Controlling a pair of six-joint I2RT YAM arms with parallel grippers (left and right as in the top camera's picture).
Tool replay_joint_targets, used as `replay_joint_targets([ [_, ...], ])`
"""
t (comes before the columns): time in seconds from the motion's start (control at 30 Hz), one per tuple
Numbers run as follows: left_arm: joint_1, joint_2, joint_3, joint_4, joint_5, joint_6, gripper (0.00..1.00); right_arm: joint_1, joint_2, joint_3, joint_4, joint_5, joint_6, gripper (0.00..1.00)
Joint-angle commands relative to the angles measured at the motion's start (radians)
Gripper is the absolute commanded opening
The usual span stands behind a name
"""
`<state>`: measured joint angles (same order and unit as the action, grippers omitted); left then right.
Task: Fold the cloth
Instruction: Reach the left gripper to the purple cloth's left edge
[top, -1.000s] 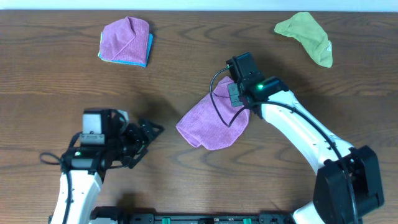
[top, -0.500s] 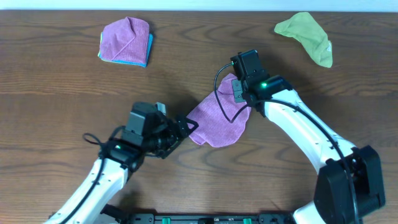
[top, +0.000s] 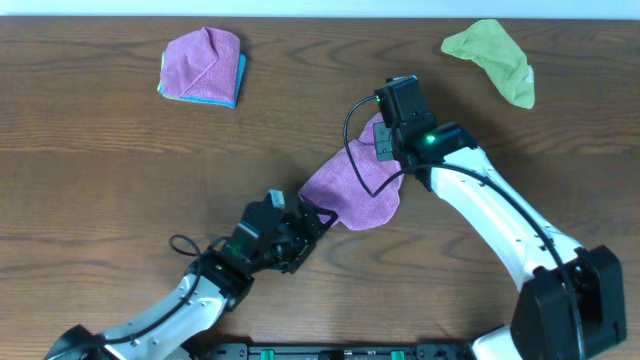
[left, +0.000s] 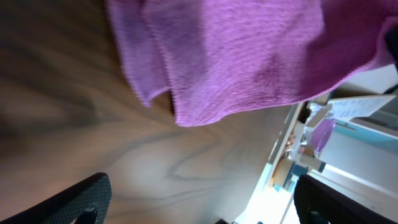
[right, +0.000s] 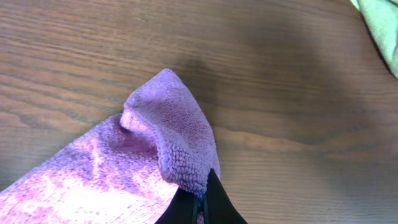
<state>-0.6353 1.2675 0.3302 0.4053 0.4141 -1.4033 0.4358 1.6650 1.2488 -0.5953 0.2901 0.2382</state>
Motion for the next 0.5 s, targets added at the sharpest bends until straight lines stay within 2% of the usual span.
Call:
replay_joint_targets([
  [0.0,-0.041,0.052,-0.001,0.045,-0.103,-0.071,0.95,-0.016,-0.019,0.021,0.002,-0.032,0.021,0.01],
  [0.3,-0.049,0.242,0.0,0.28,-0.111,-0.105,0.96,-0.016,-0.023,0.021,0.002,-0.054,0.024,0.01],
  [0.47,-0.049,0.316,0.018,0.341,-0.111,-0.116,0.97,-0.016,-0.023,0.021,0.002,-0.071,0.024,0.01],
])
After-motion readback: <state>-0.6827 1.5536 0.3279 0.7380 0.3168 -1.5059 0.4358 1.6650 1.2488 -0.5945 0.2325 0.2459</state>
